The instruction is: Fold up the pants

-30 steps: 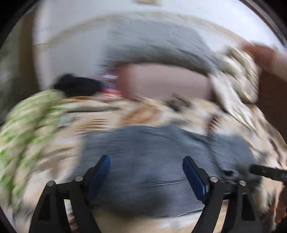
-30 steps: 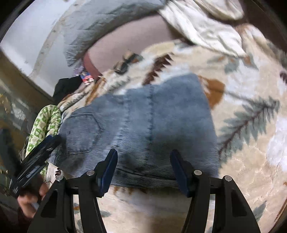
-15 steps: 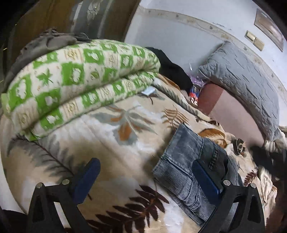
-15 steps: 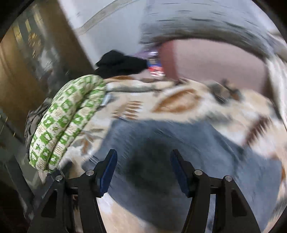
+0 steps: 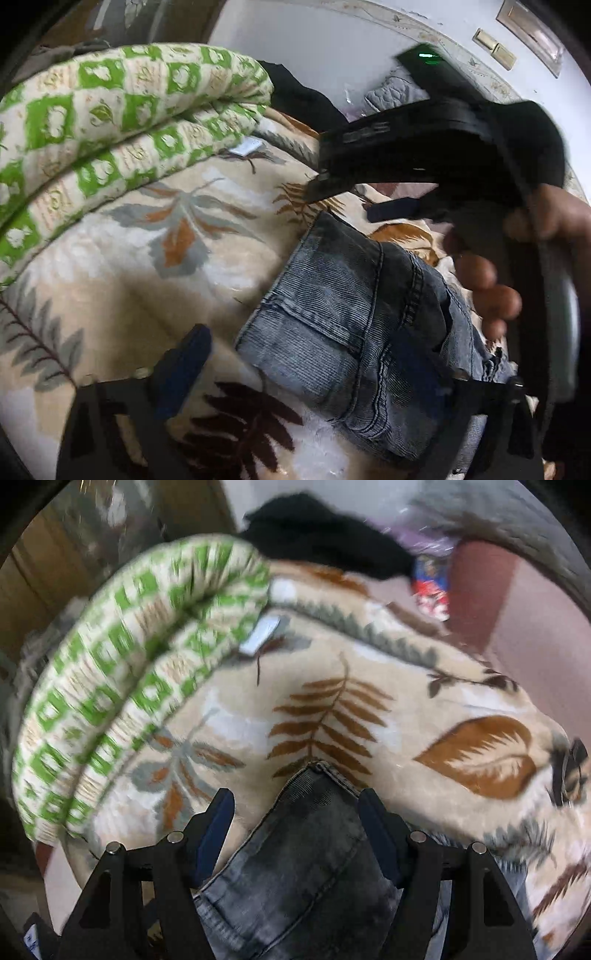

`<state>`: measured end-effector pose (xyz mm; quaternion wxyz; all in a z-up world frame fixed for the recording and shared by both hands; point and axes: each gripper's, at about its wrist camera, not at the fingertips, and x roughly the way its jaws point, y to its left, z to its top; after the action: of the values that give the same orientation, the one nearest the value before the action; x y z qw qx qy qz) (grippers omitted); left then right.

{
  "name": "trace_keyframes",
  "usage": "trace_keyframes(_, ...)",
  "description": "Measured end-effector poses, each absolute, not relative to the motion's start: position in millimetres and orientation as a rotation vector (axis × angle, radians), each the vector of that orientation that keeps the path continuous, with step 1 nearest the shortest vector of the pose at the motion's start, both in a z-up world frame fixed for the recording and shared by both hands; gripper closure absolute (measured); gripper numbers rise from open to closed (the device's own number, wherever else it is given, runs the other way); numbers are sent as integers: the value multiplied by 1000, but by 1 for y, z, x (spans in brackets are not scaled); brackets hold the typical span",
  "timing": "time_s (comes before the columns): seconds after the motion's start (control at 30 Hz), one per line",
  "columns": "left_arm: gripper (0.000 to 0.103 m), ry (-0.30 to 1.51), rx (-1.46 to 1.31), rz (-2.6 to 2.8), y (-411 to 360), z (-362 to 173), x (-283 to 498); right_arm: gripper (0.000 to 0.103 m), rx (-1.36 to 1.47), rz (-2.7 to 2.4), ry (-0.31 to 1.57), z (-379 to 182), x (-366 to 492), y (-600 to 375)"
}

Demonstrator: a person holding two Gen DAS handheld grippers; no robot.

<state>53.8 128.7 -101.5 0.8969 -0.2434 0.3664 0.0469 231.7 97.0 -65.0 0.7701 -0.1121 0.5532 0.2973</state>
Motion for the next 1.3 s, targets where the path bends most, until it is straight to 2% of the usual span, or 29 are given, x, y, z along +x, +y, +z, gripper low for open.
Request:
trace_keyframes(0.03,32,775,-507,85,128,-104,56,32,-271,648,1216,-72,235,103)
trace_keyframes(0.17,45,806,-510,75,126,-116,62,32,-348,622,1247,-94,243,115)
trace_keyframes(0.2,49,811,-514,64,126,-118,64,36,-356,606,1280,-102,245,115)
trace_keyframes(0.23,54,814,-518,57,125,-120,65,49,-358,592,1317,-110,247,114)
trace_keyframes(0.33,66,813,-527,33,123,-122,65,73,-369,563,1317,-120,249,107)
trace_keyframes(0.43,72,794,-512,24,119,-119,64,88,-309,543,1289,-112,248,95)
trace_keyframes(0.5,74,771,-503,16,117,-114,62,92,-307,545,1244,-101,242,90)
trace_keyframes(0.77,75,602,-315,-34,87,-82,44,96,-111,558,1095,-43,217,41)
trace_keyframes(0.97,77,454,-165,-171,38,-50,14,97,92,563,956,4,192,-37)
trace_keyframes(1.13,77,363,-33,-340,-28,-29,-21,97,242,527,854,21,164,-125)
trace_keyframes(1.3,78,405,7,-495,-90,-29,-30,97,364,454,813,14,142,-214)
